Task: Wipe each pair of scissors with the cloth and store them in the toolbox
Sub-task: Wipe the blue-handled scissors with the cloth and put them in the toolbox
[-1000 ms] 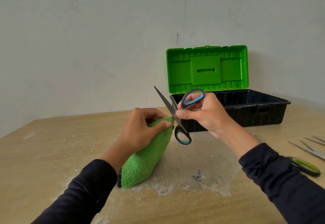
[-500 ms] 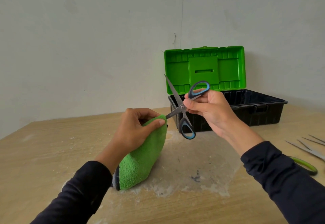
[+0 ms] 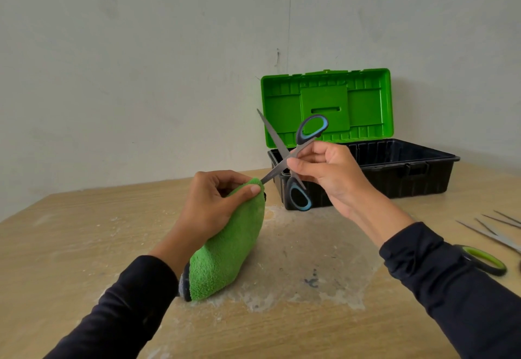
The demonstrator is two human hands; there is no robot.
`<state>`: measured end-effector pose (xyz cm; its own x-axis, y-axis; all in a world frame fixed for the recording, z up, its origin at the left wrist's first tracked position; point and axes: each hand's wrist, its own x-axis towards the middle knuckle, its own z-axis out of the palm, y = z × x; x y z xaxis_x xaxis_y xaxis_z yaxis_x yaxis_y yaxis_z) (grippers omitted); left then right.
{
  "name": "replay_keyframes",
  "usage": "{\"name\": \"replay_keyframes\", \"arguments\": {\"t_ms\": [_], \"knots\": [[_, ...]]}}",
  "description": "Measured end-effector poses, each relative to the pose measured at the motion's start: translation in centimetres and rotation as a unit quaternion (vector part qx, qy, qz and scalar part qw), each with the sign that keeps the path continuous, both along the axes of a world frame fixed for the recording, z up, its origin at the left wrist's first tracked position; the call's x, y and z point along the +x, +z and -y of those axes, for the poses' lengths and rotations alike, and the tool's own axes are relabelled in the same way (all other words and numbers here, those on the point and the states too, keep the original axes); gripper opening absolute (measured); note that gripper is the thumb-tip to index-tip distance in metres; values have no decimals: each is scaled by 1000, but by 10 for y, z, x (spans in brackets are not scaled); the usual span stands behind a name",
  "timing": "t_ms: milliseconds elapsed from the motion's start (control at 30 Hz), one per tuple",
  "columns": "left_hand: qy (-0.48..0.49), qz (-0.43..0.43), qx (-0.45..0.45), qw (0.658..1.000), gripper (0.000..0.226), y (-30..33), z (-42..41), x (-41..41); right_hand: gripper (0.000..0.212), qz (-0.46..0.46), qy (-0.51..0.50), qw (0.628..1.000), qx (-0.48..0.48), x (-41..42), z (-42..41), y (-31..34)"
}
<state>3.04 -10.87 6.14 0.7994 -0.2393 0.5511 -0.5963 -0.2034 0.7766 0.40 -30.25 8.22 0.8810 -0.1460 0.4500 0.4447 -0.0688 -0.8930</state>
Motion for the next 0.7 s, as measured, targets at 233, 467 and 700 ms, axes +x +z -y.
{"name": "replay_keyframes", "arguments": {"t_ms": [233,467,700], "knots": [[77,-36,-90,992,4,2,-15,12,10,8,-63,995,-71,-1,18,7],[61,-29,-151,986,18,5,-11,7,2,-8,-125,918,-376,0,20,6],[10,-3,-80,997,10,-4,13,-2,12,51,-87,896,-432,-9,2,10]]}}
